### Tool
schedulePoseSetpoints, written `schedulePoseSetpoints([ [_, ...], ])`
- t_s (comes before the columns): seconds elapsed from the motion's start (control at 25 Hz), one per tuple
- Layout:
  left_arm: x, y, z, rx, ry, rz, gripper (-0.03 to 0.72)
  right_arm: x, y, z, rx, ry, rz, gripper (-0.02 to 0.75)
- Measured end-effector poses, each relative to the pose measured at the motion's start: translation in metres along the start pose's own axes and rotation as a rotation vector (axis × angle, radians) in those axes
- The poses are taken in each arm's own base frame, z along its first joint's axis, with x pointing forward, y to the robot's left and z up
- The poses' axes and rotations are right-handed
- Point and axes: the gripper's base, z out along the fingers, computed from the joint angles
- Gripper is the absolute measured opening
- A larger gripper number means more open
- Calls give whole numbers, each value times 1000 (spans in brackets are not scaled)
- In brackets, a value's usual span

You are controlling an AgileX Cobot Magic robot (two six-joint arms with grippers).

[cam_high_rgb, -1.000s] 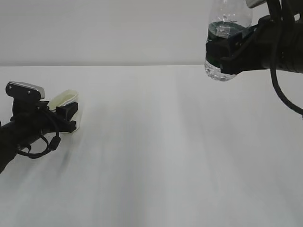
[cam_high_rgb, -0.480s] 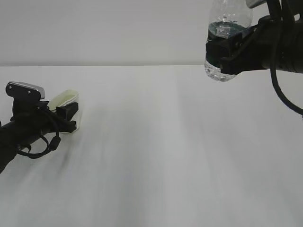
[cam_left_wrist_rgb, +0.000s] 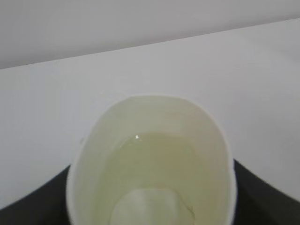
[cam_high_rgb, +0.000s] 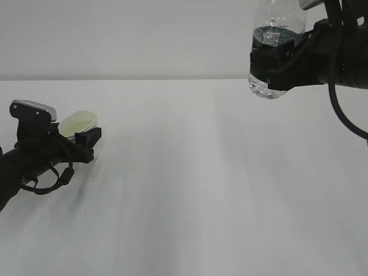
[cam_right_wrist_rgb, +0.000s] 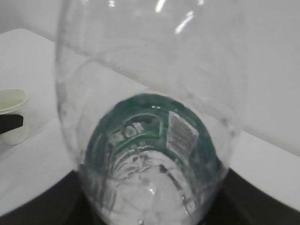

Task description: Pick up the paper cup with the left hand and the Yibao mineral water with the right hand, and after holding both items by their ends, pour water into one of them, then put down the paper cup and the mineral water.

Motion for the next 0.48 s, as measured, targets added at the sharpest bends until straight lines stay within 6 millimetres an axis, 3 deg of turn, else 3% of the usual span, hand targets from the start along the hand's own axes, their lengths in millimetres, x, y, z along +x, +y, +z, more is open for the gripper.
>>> schedulePoseSetpoints([
  [0.48, 1, -1, 0, 6, 4, 2, 531, 0, 0, 0, 0, 0, 0, 417],
])
